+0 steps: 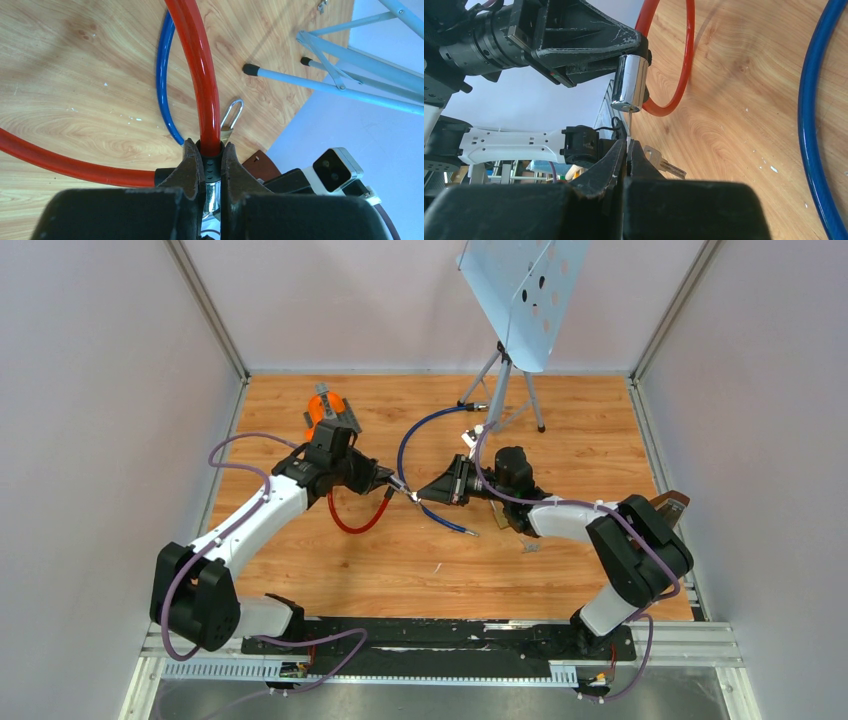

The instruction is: Unlock with the key

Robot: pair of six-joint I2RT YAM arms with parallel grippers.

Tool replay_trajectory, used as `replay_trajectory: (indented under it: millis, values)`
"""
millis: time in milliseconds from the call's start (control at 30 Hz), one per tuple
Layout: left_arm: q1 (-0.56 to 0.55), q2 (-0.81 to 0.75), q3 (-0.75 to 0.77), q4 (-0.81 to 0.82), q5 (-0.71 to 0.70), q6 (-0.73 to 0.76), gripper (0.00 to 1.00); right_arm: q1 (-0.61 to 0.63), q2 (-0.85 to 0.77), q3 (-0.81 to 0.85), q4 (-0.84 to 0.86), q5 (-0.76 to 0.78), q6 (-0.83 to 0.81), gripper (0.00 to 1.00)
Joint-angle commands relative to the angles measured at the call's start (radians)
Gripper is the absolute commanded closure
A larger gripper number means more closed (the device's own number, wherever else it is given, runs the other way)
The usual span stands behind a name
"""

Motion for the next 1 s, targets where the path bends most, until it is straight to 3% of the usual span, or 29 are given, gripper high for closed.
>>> replay_trajectory:
  millis: [0, 967]
  values:
    - [-0.003, -0.04, -0.005, 0.009, -0.004, -0.027, 1.0, 0.004, -0.037, 0.002, 0.06, 0.026, -0.005, 1.0]
    - [-0.003, -0.054, -0.025, 0.009, -0.013, -0.123, 1.0, 0.028, -0.084, -0.054, 0.078, 0.14, -0.021, 1.0]
